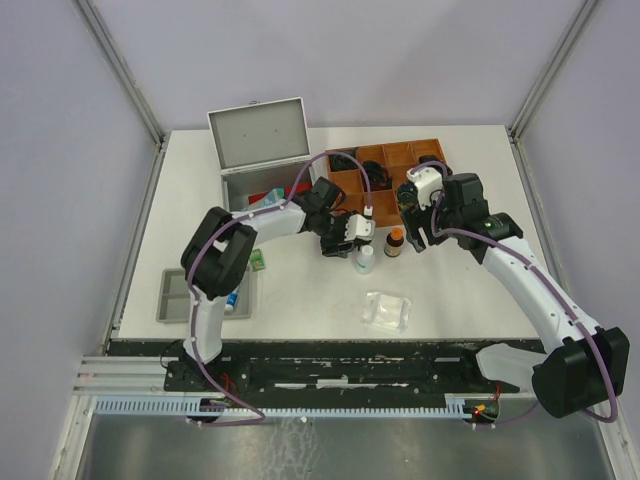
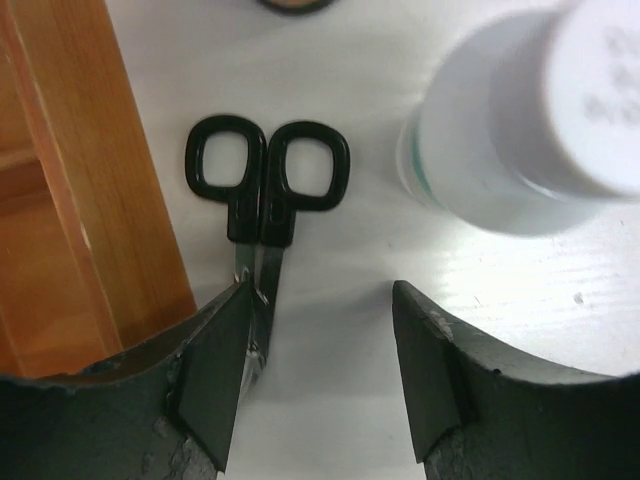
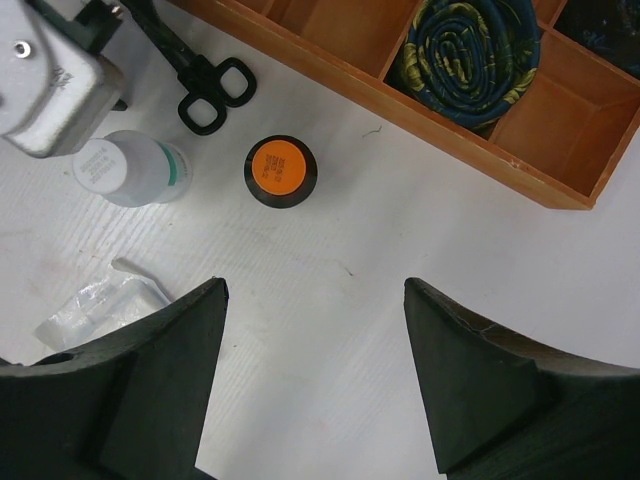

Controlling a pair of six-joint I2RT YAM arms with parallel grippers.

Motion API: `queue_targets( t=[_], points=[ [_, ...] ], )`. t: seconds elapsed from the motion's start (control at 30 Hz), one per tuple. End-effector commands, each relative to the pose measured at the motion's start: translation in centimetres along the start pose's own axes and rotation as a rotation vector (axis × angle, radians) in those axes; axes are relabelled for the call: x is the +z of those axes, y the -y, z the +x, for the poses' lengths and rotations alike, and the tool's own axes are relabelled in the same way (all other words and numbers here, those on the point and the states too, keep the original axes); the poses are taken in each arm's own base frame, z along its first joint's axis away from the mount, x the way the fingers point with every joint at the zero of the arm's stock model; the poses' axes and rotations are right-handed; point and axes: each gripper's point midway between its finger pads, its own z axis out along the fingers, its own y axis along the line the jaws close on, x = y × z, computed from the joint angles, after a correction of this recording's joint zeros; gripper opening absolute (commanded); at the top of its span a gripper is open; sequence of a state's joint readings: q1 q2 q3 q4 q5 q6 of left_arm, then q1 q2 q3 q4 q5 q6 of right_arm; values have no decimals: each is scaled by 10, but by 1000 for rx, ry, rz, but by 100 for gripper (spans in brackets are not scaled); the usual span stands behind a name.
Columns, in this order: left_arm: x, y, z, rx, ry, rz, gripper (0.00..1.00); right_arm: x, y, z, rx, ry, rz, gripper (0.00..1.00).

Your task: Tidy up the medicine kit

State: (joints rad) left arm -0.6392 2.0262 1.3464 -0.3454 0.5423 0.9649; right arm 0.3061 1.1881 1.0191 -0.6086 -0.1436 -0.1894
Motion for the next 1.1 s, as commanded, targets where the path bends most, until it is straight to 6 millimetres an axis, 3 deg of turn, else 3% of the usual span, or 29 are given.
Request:
queue_targets(
  t=[0.0,0.3,0.43,0.67,0.87,1.07],
  points=[
    [5,3,-5,4,20,133,64,-8,2,-21,-21,59,1,80],
    [12,-3,6,-1,-18,139,62,-10,2,-21,-27,64,-1,80],
    [7,12,12,-17,-45,187,54,-10,2,-21,-31,63,1,80],
    [-17,49,21,-67,-70,205,50,-9,1,-20,-33,61,-7,80],
    [-34,44,34,-135,-168,95,49,-9,0,-20,-32,55,-12,80],
    [-45,37,17,-130,-119,47,53,-9,0,-20,-34,54,-12,80]
  ],
)
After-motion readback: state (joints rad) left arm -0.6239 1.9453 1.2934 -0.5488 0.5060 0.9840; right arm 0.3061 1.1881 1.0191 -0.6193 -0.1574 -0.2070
